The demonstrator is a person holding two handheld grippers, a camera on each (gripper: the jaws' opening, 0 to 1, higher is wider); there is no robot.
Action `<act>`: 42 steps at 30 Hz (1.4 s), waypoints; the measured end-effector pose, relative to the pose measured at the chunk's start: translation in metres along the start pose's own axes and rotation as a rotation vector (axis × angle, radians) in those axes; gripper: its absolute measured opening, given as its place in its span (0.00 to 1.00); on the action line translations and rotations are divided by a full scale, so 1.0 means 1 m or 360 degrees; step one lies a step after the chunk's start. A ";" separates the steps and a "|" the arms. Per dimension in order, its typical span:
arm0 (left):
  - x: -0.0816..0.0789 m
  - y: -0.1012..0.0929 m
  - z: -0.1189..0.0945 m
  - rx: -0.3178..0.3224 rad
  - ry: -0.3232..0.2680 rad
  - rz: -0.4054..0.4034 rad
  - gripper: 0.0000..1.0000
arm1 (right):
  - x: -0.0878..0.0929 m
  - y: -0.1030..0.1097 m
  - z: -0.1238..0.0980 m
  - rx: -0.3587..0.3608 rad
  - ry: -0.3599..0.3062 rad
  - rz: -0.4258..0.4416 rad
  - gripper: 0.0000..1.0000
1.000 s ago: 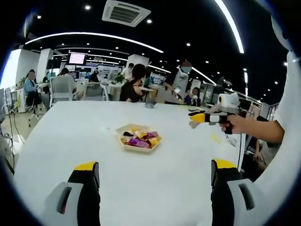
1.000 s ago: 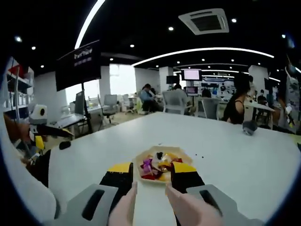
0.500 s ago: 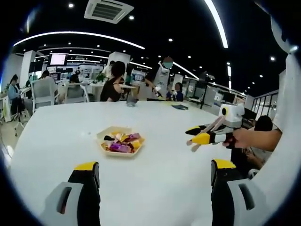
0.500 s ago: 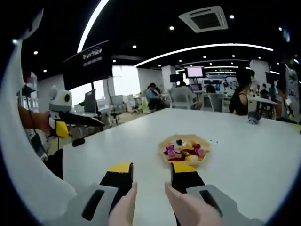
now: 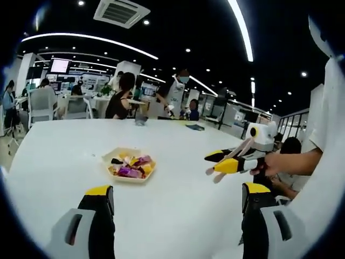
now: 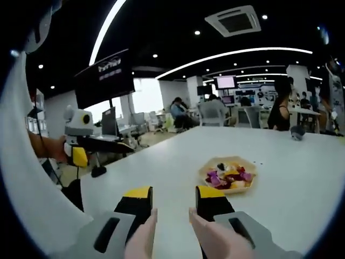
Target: Place the target food into the container with the food tongs after gripping and lifting it, then release it inside without dropping or visibly crushing the food.
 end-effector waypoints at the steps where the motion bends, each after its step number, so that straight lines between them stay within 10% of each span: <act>1: 0.000 -0.002 -0.001 0.0030 0.0002 0.0012 0.99 | 0.000 0.003 0.000 0.0002 0.0004 0.0011 0.31; 15: 0.013 -0.020 -0.008 0.0503 0.0088 0.0012 0.79 | -0.002 0.050 -0.006 0.0066 -0.0039 0.0105 0.31; 21: 0.008 -0.040 0.005 0.0652 -0.0020 -0.0089 0.68 | -0.009 0.062 -0.017 0.0027 -0.0107 0.0134 0.31; 30: 0.002 -0.069 0.014 0.0820 0.0003 -0.0039 0.38 | -0.027 0.058 -0.025 -0.0262 -0.0346 0.0275 0.31; 42: -0.003 -0.094 0.033 0.0924 -0.0014 -0.0083 0.07 | -0.033 0.047 -0.023 -0.0667 -0.0403 0.0340 0.31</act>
Point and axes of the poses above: the point that each gripper's makers call its tool centre point, and the gripper's own axes: z roughly forward along the fingers, y roughly to its left, x roughly out of its underside, the point moved 8 cm from there along -z, roughly backward along the fingers, and after that the axes turned 1 degree about -x, right-handed, at the moved point
